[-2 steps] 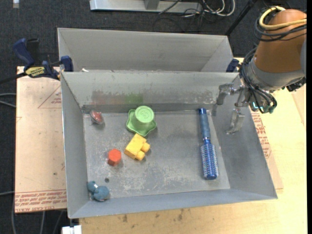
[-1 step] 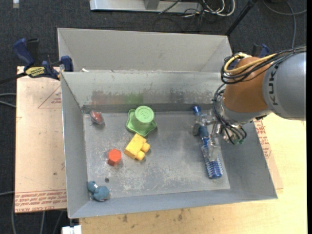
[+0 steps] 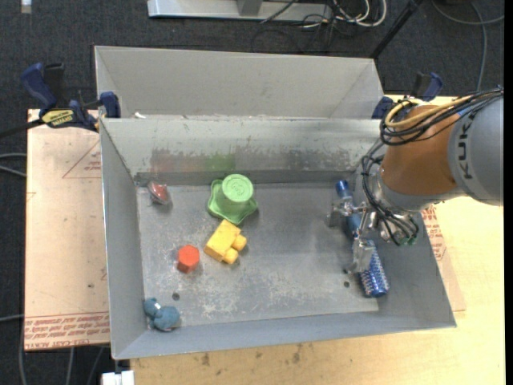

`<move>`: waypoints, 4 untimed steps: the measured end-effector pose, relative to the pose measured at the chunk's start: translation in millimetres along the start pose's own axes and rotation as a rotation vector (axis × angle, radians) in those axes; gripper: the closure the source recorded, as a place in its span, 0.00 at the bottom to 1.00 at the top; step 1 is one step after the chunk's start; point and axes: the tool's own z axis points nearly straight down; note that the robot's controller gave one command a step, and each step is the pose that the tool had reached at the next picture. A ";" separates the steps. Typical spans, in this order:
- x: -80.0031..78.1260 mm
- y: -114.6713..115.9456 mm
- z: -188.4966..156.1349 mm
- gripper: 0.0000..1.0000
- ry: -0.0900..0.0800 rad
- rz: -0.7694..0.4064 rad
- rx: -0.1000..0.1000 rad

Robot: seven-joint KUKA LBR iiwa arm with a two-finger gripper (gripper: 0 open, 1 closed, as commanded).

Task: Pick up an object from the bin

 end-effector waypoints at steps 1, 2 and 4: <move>55.2 -13.0 -42.7 0.00 -0.001 -0.306 -0.013; -8.1 -15.8 -45.8 0.00 -0.003 -0.209 0.001; -27.0 -31.6 -73.3 0.00 0.007 -0.357 -0.006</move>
Offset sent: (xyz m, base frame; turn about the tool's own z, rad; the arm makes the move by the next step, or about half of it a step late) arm -0.0548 -0.0295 0.0420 -0.3097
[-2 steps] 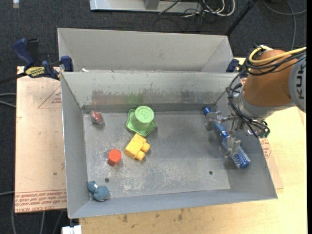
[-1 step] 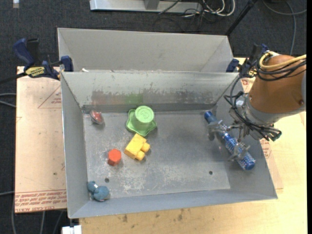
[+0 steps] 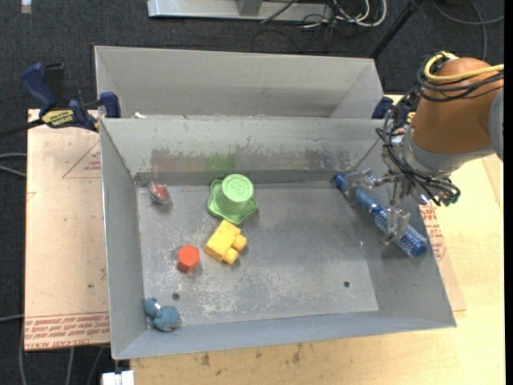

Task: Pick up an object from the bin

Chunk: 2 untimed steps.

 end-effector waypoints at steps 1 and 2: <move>0.9 -1.5 -0.1 1.00 -0.002 0.003 0.004; -2.0 12.1 -92.9 1.00 -0.014 0.048 0.017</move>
Offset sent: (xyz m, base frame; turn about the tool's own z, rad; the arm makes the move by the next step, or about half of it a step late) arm 0.0000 0.0000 0.0000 0.0000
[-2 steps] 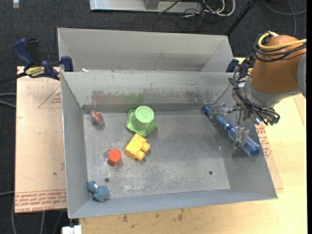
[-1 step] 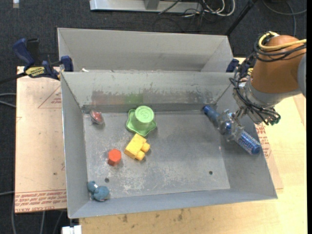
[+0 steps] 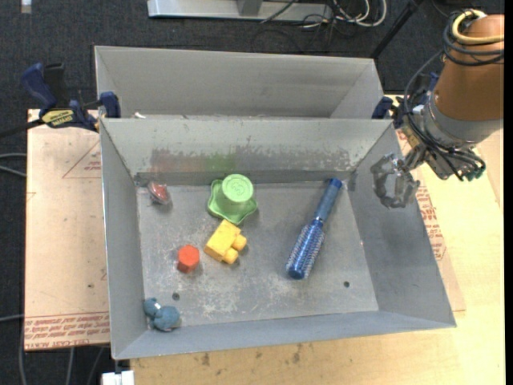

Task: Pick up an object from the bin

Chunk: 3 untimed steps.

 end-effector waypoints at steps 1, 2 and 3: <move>1.8 0.5 5.2 0.00 0.007 0.002 -0.006; -37.7 87.1 108.4 0.00 0.012 -0.226 -0.014; -59.8 79.7 164.8 0.00 0.006 -0.812 -0.012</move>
Offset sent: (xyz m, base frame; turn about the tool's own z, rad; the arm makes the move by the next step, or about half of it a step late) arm 0.0000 0.0000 0.0000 0.0000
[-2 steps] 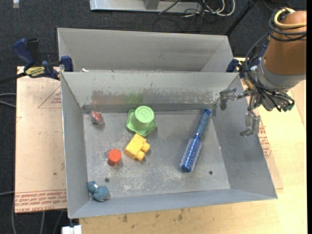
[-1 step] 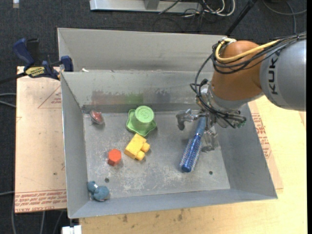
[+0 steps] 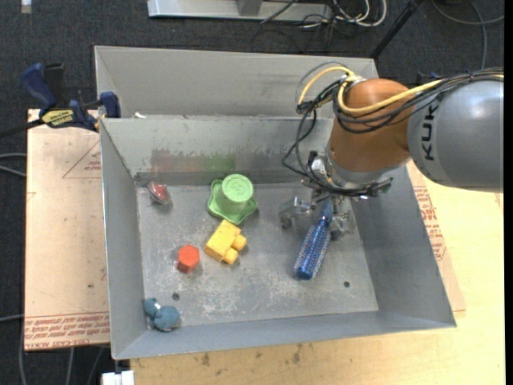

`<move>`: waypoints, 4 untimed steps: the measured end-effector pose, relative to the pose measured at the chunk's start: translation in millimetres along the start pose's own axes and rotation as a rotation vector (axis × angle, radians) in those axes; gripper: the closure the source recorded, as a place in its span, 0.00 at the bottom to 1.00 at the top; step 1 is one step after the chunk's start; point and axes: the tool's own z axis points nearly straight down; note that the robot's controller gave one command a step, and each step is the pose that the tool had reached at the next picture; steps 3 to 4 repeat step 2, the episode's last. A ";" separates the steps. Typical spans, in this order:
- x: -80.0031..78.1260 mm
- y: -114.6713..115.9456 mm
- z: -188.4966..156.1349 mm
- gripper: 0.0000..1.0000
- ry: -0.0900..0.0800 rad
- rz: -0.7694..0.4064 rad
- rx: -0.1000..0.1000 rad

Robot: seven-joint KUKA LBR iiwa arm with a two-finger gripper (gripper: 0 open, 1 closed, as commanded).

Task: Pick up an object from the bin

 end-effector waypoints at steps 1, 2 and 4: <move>0.4 -0.1 -0.6 1.00 -0.001 0.002 -0.001; -6.6 -23.1 -190.9 1.00 -0.003 -0.020 0.011; -6.6 -23.1 -190.9 1.00 -0.003 -0.020 0.011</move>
Offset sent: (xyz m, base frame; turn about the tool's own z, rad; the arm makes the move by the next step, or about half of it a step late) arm 0.0000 0.0000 0.0000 0.0000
